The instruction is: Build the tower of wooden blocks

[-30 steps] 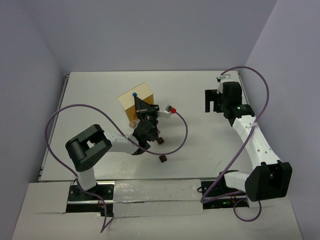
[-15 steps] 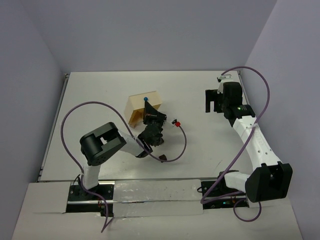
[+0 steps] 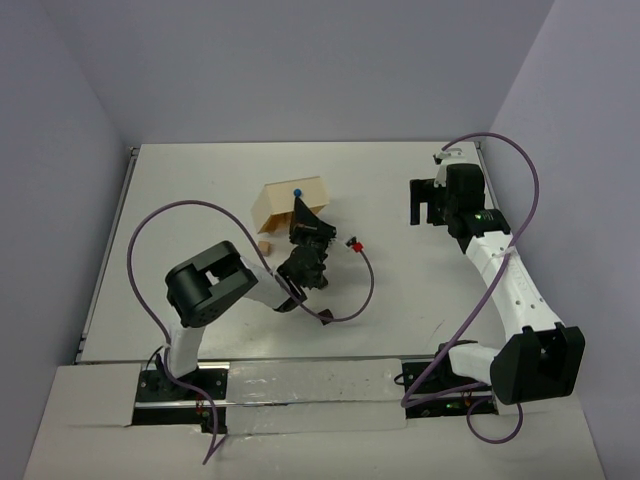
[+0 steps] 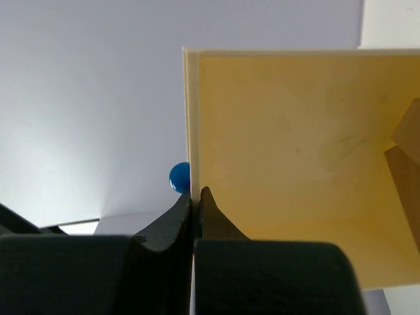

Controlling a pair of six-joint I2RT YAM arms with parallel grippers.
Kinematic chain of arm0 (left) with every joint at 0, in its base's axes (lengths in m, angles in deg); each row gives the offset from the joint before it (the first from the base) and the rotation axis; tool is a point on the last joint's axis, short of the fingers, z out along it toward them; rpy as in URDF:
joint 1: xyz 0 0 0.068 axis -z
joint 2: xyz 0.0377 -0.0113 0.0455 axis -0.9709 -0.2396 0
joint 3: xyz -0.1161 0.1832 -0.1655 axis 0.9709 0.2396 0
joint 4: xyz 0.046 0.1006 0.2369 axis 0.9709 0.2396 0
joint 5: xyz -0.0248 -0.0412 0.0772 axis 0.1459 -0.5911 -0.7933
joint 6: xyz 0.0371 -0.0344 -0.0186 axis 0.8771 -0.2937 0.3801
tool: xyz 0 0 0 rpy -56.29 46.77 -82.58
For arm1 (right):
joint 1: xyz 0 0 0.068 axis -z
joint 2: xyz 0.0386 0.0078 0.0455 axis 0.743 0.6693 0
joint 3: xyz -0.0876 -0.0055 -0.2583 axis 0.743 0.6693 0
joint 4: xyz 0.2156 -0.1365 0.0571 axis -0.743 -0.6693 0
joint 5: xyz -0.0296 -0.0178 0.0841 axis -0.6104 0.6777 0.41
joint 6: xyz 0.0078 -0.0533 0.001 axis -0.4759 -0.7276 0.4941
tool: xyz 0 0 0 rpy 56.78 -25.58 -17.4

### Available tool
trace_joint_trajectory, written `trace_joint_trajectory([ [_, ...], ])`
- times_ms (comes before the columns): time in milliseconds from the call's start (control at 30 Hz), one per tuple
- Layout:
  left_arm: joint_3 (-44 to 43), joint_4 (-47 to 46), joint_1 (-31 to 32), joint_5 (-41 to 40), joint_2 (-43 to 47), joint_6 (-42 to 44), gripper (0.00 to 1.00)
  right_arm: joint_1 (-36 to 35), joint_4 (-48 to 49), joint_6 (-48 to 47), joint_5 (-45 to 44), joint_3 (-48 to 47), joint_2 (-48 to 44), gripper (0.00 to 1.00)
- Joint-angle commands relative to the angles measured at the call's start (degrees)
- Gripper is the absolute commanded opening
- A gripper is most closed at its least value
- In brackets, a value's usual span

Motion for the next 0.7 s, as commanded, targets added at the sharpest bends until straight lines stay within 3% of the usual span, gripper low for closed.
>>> trace_joint_trajectory([
  [0,4.81,-31.12,4.54,2.37,-1.81,9.66,0.0,0.38,1.3,0.48,0.7,-1.21,0.71,1.0],
  [167,-0.28,-31.03,1.27,1.15,-3.01,11.92,0.0,0.38,1.9,-0.48,0.19,-0.43,-0.69,1.0],
  [267,4.09,-31.12,3.66,1.57,-4.79,11.14,0.0,0.38,1.03,-0.22,0.52,-1.38,-0.09,1.0],
  [400,-0.12,-30.95,-0.42,0.96,-2.12,13.11,0.0,0.39,1.36,-1.2,-0.62,-0.75,-1.59,1.0],
  [533,4.37,-31.1,1.77,3.09,-2.5,12.87,0.0,0.47,1.5,-0.54,0.18,-0.77,-0.72,1.0],
  [667,-3.15,-31.02,-4.03,2.47,-0.93,14.24,0.0,0.47,1.84,-0.48,-0.1,-0.47,-1.4,1.0],
])
